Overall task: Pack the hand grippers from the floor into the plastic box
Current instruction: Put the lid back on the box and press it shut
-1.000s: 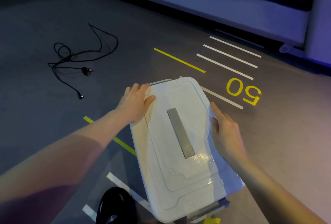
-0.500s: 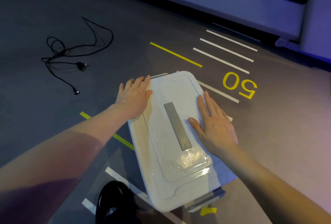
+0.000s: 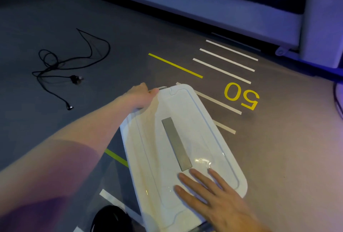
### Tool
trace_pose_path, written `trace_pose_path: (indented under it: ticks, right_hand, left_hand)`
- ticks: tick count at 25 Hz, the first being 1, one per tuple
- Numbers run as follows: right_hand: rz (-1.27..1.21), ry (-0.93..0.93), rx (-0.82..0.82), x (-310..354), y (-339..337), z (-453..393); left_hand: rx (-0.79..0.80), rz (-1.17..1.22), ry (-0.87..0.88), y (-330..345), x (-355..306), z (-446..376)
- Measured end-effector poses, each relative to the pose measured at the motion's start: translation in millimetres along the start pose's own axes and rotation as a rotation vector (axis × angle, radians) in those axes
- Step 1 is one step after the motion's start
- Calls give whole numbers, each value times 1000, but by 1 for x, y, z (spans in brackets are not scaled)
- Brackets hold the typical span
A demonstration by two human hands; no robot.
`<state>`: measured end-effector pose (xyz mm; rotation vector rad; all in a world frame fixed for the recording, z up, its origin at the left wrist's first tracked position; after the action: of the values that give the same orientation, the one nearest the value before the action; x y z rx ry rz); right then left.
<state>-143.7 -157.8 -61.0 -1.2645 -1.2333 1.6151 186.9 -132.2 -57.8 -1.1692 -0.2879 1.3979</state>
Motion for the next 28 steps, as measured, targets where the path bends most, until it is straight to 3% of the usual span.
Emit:
trace_pose_path:
  ticks: [2,5,8,12,18,22,28]
  right_hand:
    - [21,6,-21,0,4,-1]
    - [6,48,-55,3,4,-1]
    - [87,9,-82,7,5,-1]
    - [45,11,-24,7,1,0]
    - [-70,27,108,8,-6,2]
    - [-86,38,87,9,-7,4]
    - [-119,56,63,7,-12,2]
  left_hand:
    - [39,63,14,-1,0,-8]
    - [-86,196,140,-2,-3,0]
    - [-253,42,342,2,-8,14]
    - [-280,-134,489,10,-8,23]
    - [-286,-115,336,16,-18,29]
    - [-312,-139,237,15,-26,30]
    - [-333,-195,225,14,-30,33]
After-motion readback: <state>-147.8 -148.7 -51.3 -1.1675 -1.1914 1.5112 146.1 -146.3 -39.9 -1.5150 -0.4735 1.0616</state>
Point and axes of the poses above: each hand's wrist, its own z-axis away from the middle knuckle, its own y-axis out of the palm, x = y × z, the point moved 4 cm from there along -z, towards the middle knuckle, and after that the axes turned 9 degrees about z, right-handed, at the moved point
